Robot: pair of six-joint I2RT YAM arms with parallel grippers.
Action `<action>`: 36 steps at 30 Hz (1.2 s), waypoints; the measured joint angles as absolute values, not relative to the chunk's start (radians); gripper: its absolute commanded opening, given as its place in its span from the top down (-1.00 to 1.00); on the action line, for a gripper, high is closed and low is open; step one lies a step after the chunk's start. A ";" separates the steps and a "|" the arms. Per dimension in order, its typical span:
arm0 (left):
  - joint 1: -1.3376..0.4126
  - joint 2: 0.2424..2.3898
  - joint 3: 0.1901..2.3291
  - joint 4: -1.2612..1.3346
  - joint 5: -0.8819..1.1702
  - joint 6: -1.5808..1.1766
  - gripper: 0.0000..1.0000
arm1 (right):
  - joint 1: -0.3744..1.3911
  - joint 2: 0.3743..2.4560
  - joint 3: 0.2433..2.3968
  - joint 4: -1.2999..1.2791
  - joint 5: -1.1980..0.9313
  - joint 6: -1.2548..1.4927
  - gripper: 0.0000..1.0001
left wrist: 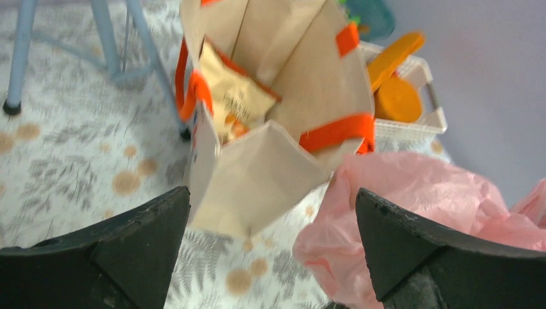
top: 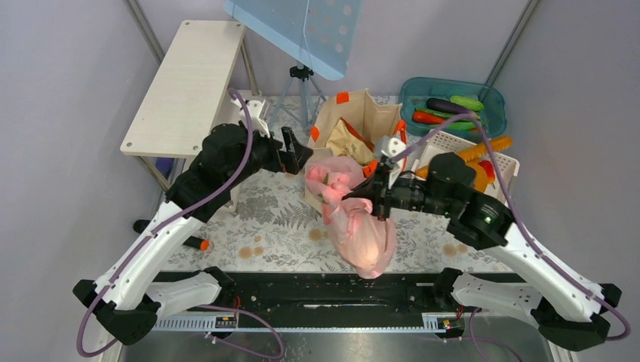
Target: Untie the knot of the grocery bags and take out the mixed food
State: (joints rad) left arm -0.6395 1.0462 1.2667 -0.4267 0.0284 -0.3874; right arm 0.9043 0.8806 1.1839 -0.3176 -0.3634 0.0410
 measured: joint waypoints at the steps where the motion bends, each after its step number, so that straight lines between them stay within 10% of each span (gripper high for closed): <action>1: -0.640 1.042 1.266 -0.461 0.027 -0.382 -0.98 | 0.904 0.902 1.185 -0.318 -0.400 0.041 1.00; 30: -0.590 0.669 0.955 -0.369 -0.302 -0.187 -0.98 | 1.056 1.553 1.313 -0.258 -0.393 -0.306 1.00; 34: -0.590 0.669 0.955 -0.363 -0.302 -0.187 -0.98 | 1.008 1.564 1.301 -0.249 -0.337 -0.314 -0.46; 36: -0.590 0.669 0.955 -0.363 -0.301 -0.187 -0.98 | 0.987 1.552 1.277 -0.238 -0.312 -0.297 -0.88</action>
State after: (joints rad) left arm -0.5903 0.6689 0.9550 -0.3626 -0.3008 -0.1871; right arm 0.9874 1.5524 1.2774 -0.2379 -0.3122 -0.2970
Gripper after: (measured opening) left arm 0.989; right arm 0.650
